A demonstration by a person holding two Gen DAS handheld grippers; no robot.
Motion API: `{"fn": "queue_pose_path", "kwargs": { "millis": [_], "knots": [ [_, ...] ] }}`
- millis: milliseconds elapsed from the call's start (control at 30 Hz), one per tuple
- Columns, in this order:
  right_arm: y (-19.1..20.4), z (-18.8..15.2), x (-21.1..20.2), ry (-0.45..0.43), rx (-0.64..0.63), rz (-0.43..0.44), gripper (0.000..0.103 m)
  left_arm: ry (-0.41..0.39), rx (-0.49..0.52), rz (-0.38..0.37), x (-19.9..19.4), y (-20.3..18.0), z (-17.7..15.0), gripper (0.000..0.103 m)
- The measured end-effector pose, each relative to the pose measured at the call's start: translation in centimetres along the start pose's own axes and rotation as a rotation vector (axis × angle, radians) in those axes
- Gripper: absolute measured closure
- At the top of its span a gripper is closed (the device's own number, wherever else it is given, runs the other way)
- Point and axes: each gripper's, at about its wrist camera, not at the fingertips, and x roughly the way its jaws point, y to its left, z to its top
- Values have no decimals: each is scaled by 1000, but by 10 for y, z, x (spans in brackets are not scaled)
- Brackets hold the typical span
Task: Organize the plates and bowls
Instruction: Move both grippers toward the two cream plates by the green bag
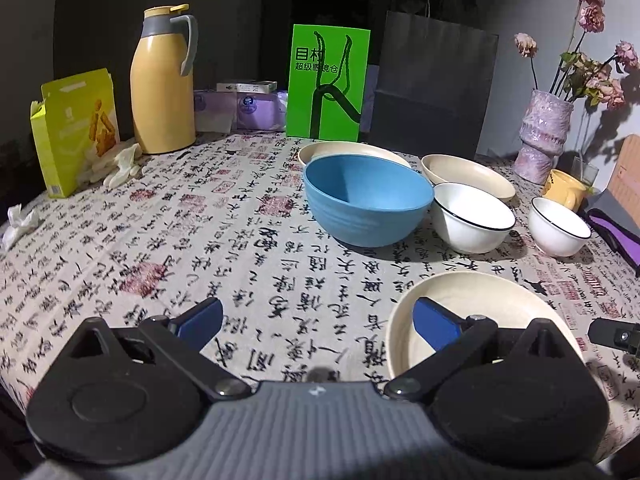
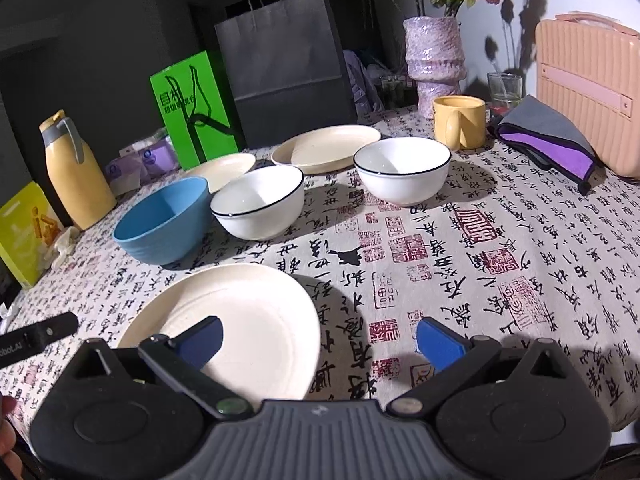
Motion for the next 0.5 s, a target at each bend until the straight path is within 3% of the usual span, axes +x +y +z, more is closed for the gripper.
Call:
{"fn": "queue_pose_path", "kwargs": {
  "millis": [300, 500],
  "knots": [
    [-3, 29, 13, 56, -7, 31, 0, -1, 26, -10, 6, 7, 26, 0],
    [8, 53, 8, 32, -55, 26, 0, 2, 43, -42, 7, 3, 47, 0]
  ]
}}
